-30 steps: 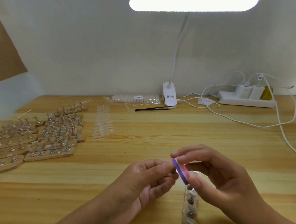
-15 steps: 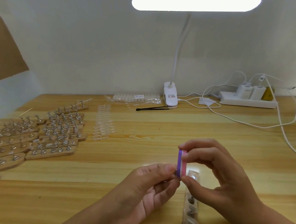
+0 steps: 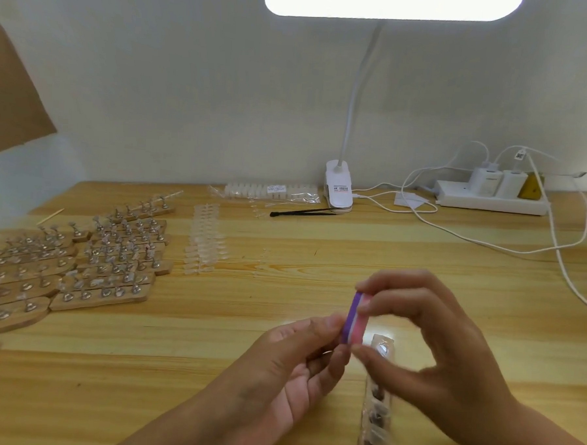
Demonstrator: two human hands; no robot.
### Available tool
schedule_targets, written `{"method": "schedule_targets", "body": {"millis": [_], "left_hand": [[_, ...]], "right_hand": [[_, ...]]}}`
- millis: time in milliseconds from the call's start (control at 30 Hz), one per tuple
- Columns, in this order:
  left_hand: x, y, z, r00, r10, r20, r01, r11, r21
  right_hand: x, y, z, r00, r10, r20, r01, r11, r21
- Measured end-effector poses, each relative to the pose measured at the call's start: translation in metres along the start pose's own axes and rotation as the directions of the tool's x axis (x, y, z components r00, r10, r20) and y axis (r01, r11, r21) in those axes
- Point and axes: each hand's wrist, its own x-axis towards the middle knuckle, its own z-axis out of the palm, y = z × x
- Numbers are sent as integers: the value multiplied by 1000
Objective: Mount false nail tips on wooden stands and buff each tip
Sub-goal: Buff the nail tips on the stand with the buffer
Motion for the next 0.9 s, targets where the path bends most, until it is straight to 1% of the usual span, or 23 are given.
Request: {"method": "schedule_targets", "body": {"millis": [67,200,300,367,433,533,600,700,733,767,900], "left_hand": [[-1,0,1,1000,-6,8,6,1000,-12],[0,-2,0,1000,7,5,-7,1000,-12],[1,-3,-1,1000,-1,-17,1,1000,-10],[1,-4,-1,999,9,-34,-8,1000,27],[1,-4,-1,1000,11,-28,-11,1000,17],[1,-4,-2,1000,9,-14,-9,1000,-2],[0,-2,-3,999,32,4,-32,999,23],[0,0,-2,999,53,10,-54,993,101],[-1,1,-2,999,50,17,-52,989,137],[-1,1,-2,999,46,19,-48,985,166],[-3,0,-3,998,50,28,-56,965,255]], "right_hand": [[0,0,-1,1000,15,-11,-14,999,30],[-1,0,0,998,-60,36,63,995,-78],[0,0,-1,998,-55,29,58,993,-102],[-2,0,0,995,-87,57,93,990,-108],[-2,-1,0,994,-92,53,98,989,-109],[-1,-2,-2,997,-63,38,66,994,-82],[-3,-2,-1,998,-37,56,37,999,-4],[-3,-2,-2,992,127,29,-130,970,206],[-2,-1,-3,986,167,25,-168,958,232],[-2,-1,-4,982,186,29,-187,957,223],[-3,-3,-7,982,181,57,-188,966,177]]}}
